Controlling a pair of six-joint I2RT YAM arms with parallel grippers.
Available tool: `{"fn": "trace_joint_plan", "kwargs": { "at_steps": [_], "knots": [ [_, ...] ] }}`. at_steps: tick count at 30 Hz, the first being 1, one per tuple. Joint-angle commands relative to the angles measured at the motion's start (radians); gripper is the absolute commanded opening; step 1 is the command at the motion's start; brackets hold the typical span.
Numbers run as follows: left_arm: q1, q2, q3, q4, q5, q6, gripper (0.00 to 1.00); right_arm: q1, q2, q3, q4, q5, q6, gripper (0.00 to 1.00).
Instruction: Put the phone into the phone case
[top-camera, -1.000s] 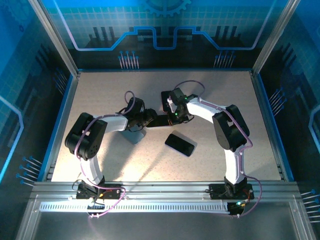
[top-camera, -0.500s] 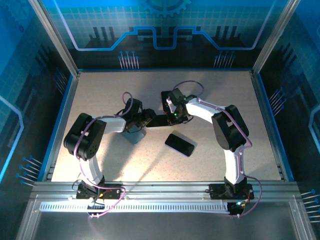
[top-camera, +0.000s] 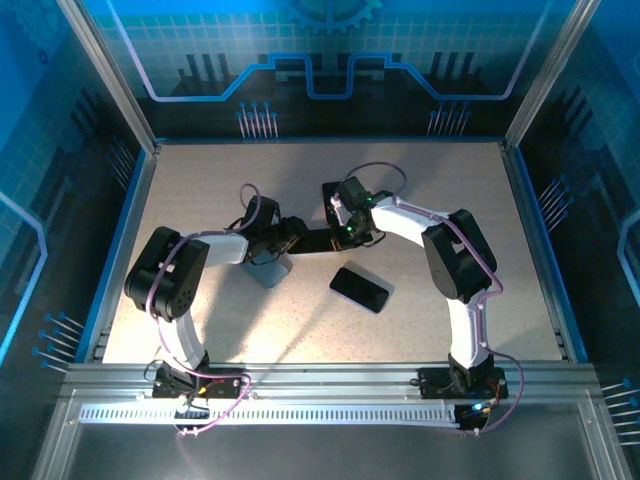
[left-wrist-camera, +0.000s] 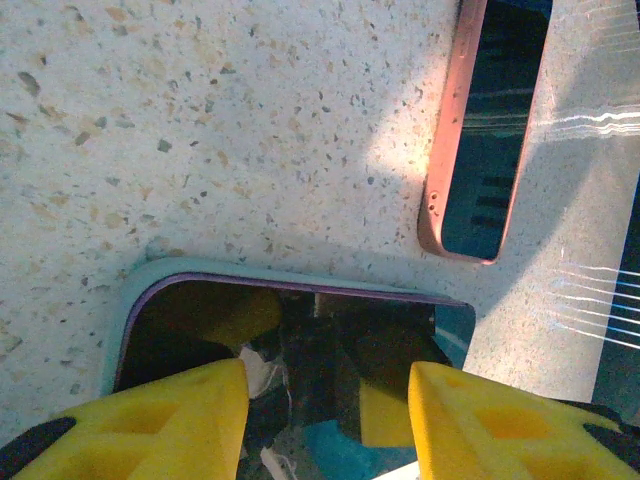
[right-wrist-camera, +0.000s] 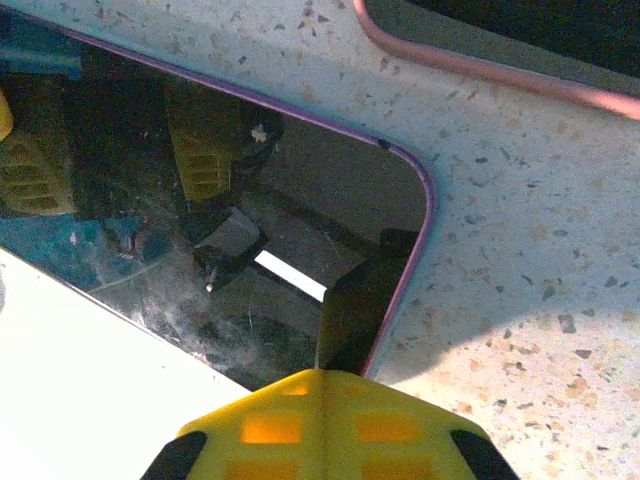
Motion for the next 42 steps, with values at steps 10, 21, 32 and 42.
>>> {"fn": "trace_joint_plan", "kwargs": {
  "at_steps": [10, 21, 32, 42],
  "knots": [
    [-0.007, 0.030, -0.002, -0.202, -0.094, 0.053, 0.48, 0.011, -0.093, 0.140, -0.169, 0.033, -0.012, 0.00],
    [-0.008, 0.033, -0.008, -0.188, -0.087, 0.050, 0.48, 0.001, -0.046, 0.203, -0.227, 0.014, -0.030, 0.00],
    [-0.008, 0.047, -0.012, -0.170, -0.075, 0.037, 0.47, 0.003, -0.005, 0.139, -0.201, -0.005, -0.024, 0.00],
    [-0.008, 0.049, -0.010, -0.178, -0.077, 0.040, 0.48, 0.003, 0.047, 0.136, -0.179, -0.022, -0.013, 0.00]
  ]
}}
